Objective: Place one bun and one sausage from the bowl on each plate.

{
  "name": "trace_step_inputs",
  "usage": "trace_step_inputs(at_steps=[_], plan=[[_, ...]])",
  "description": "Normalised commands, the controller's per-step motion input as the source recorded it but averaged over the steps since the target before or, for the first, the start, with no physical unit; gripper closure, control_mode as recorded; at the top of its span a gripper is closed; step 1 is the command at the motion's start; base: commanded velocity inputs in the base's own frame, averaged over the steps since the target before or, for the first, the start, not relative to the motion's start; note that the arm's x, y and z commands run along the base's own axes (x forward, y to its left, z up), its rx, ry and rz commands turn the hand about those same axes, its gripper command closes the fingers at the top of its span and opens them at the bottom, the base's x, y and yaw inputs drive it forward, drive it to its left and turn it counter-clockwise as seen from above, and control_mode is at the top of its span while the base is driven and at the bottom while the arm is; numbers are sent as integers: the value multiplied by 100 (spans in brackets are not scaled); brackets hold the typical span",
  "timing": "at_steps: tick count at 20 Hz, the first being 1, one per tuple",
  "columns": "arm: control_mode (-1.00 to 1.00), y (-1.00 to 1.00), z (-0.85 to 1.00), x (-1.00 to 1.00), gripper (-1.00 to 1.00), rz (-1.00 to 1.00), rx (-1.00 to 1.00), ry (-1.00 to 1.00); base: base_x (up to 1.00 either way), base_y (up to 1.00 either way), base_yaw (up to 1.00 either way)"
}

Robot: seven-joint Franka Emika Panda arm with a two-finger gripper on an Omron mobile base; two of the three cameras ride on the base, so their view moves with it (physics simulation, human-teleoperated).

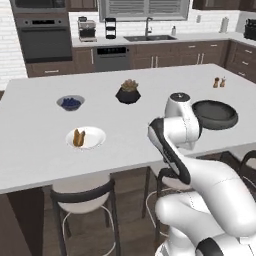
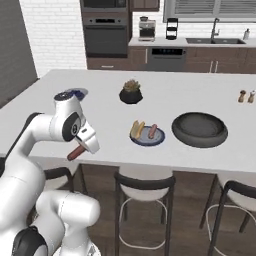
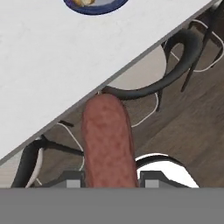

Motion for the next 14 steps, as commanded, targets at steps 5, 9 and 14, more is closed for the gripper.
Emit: trace_step_inputs(at_steps=[5, 9, 14], plan=[[100, 0, 0, 0, 100, 0, 0, 0, 38, 98, 0], [100, 0, 0, 0, 100, 0, 0, 0, 61, 69, 0], [100, 0, 0, 0, 100, 0, 0, 0, 67, 4, 2]])
